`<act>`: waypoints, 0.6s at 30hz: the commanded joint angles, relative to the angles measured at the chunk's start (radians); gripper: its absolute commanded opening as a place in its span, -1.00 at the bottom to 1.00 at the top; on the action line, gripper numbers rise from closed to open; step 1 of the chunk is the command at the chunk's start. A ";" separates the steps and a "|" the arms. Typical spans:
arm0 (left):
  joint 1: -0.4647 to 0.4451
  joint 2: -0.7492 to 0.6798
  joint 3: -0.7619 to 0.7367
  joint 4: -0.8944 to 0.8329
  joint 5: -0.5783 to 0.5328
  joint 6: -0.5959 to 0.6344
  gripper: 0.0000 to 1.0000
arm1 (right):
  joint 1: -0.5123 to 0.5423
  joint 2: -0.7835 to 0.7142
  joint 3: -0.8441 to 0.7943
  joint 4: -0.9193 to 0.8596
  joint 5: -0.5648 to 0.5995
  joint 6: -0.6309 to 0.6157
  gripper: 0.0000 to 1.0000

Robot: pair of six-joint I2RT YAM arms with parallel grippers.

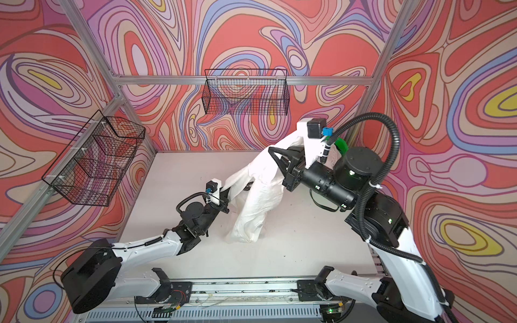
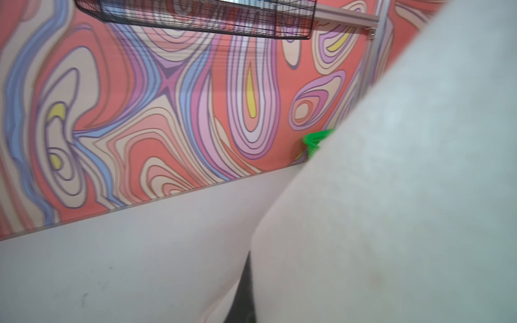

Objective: Fold and stack the t-shirts

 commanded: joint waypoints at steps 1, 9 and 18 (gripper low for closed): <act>0.010 -0.072 0.073 -0.174 -0.208 0.057 -1.00 | -0.003 -0.014 -0.032 0.089 0.278 -0.043 -1.00; 0.023 -0.244 0.295 -0.747 -0.186 0.186 -1.00 | -0.004 0.098 0.024 0.109 0.457 -0.063 -1.00; 0.052 -0.375 0.371 -1.241 0.174 0.307 -1.00 | -0.018 0.257 0.180 0.109 0.427 -0.096 -1.00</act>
